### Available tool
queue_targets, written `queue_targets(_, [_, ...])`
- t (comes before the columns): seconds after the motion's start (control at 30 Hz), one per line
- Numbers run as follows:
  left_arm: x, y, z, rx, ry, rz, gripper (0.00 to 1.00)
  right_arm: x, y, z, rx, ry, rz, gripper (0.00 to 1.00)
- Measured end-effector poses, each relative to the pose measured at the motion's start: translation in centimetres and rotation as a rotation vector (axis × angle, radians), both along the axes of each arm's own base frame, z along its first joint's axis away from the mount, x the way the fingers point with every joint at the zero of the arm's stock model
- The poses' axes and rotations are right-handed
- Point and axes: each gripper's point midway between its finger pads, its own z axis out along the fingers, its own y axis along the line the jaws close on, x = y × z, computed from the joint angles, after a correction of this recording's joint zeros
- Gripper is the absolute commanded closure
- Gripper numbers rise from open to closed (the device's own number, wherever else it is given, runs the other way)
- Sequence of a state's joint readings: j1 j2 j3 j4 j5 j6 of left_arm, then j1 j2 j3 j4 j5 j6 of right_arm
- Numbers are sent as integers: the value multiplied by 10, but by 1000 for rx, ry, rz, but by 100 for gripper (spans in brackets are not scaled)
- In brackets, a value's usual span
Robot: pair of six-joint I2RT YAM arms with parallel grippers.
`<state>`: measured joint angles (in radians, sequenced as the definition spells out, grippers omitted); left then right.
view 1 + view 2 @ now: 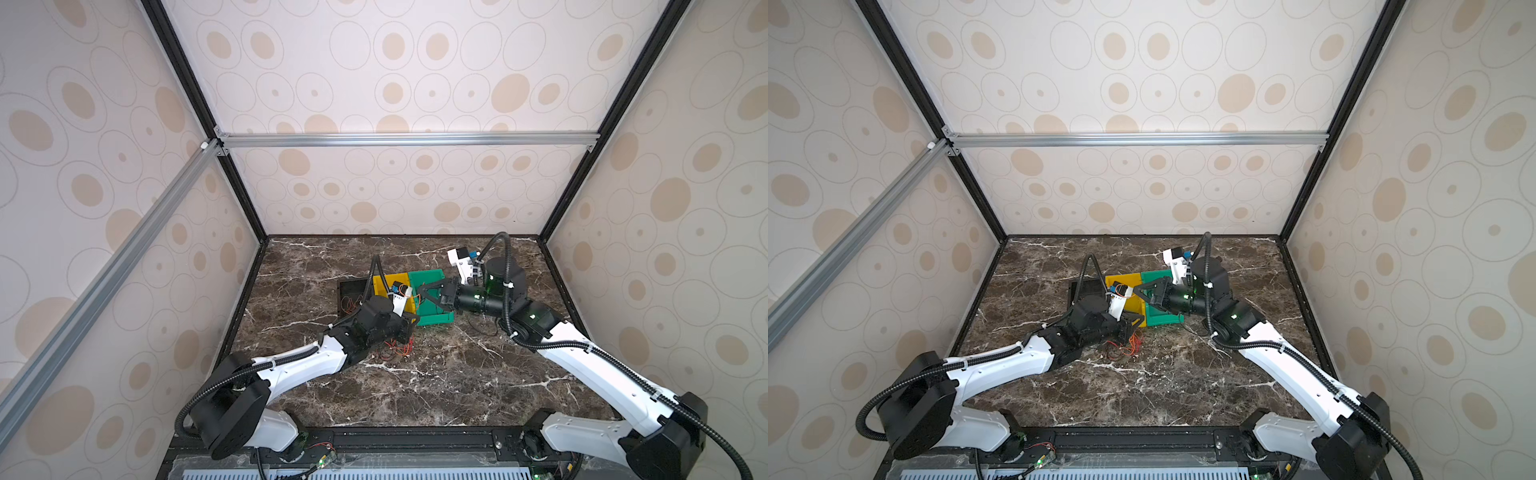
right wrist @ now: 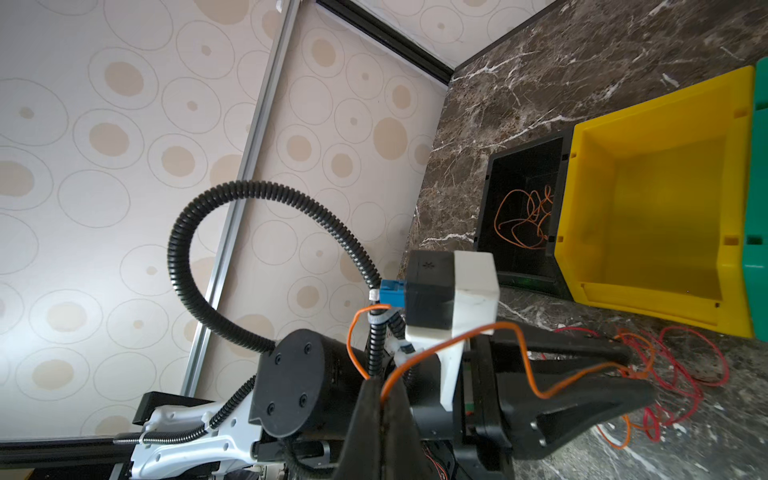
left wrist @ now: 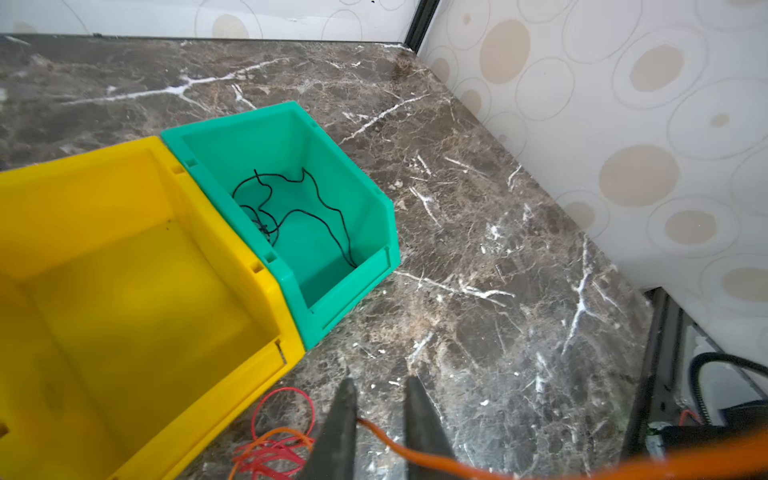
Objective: Untangle the cables
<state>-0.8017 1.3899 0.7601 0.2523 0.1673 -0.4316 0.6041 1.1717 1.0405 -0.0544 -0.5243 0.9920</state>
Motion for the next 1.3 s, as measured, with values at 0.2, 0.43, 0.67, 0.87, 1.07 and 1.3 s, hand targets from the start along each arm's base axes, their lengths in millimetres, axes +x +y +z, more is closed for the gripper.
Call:
queue_targets(0.2, [-1,0,8,-15,-17,-3,100,6,-6,-15,-4,35,-21,96])
queue_targets(0.43, [-7,-5,38,-98,-64,-45,100,21,-16,-36,-43,56,-65,67])
queue_targets(0.67, [-15,-1,70,-199,-115,-62,100,26,-27,-67,-137,68,-77,48])
queue_targets(0.87, [-12,13,75,-251,-96,-22,100,23,-49,-80,-237,22,-118,50])
queue_targets(1.07, [-10,20,87,-302,-79,12,100,13,-66,-85,-315,-58,-139,46])
queue_targets(1.3, [-6,23,92,-318,-59,50,100,-2,-44,-125,-322,-31,18,44])
